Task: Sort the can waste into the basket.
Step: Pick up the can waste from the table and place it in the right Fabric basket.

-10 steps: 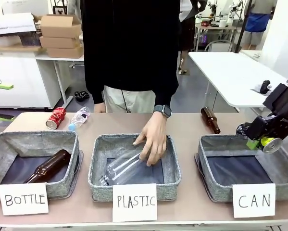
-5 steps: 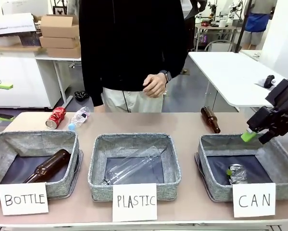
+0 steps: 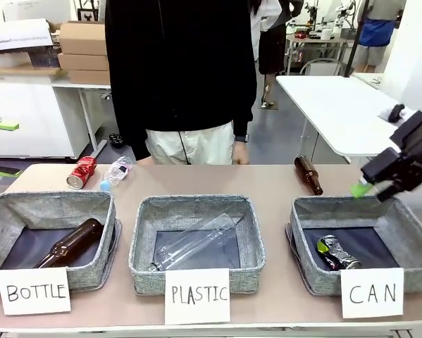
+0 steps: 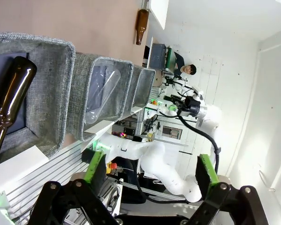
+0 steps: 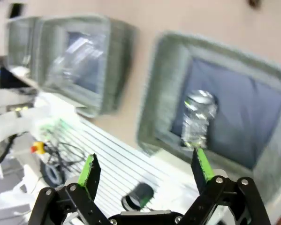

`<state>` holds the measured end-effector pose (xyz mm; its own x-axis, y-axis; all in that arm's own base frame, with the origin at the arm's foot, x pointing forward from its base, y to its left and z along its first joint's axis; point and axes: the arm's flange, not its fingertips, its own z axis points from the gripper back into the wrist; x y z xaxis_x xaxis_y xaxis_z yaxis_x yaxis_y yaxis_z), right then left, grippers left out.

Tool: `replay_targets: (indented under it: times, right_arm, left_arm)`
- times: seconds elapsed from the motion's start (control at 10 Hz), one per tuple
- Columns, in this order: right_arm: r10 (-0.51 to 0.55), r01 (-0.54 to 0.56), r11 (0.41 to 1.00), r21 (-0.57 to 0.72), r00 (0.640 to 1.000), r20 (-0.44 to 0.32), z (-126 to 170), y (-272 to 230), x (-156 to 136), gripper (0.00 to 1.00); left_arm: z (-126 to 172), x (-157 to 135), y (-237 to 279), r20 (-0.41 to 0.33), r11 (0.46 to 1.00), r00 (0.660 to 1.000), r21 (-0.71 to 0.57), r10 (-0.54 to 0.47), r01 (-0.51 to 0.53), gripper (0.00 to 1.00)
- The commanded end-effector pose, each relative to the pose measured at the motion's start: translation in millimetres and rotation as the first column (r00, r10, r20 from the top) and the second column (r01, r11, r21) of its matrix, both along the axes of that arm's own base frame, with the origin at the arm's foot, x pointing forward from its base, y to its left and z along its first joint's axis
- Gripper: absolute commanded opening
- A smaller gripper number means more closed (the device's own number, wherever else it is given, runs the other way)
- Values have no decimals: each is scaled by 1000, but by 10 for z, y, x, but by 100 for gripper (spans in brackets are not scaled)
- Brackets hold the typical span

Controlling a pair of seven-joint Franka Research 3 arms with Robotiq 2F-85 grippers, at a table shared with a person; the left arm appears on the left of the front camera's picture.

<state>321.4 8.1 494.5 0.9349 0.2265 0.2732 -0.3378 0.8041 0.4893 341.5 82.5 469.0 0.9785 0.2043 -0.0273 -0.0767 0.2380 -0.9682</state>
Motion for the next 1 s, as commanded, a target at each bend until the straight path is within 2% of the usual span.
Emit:
replay_targets:
  times: [0.0, 0.1, 0.2, 0.3, 0.4, 0.5, 0.9]
  right_arm:
    - [92, -309, 725, 616, 929, 358, 159, -232, -152, 100]
    - [-97, -165, 397, 903, 971, 221, 293, -342, -95, 100]
    - [-90, -191, 283, 940, 970, 224, 272, -417, -19, 100]
    - [-72, -208, 201, 957, 971, 226, 235, -480, 67, 100]
    - [-133, -136, 225, 965, 977, 168, 188, -471, 220, 100]
    - [-103, -4, 802, 597, 984, 146, 407, -499, -99, 100]
    - [-103, -4, 802, 597, 984, 146, 407, -499, -99, 100]
  left_arm:
    - [2, -13, -4, 16, 1000, 1000, -6, -10, 10, 100]
    - [2, -13, -4, 16, 1000, 1000, -6, -10, 10, 100]
    - [2, -13, -4, 16, 1000, 1000, -6, -10, 10, 100]
    - [2, -13, -4, 16, 1000, 1000, -6, -10, 10, 100]
    - [2, -13, -4, 16, 1000, 1000, -6, -10, 10, 100]
    - [2, -13, -4, 16, 1000, 1000, -6, -10, 10, 100]
    - [2, -13, -4, 16, 1000, 1000, -6, -10, 10, 100]
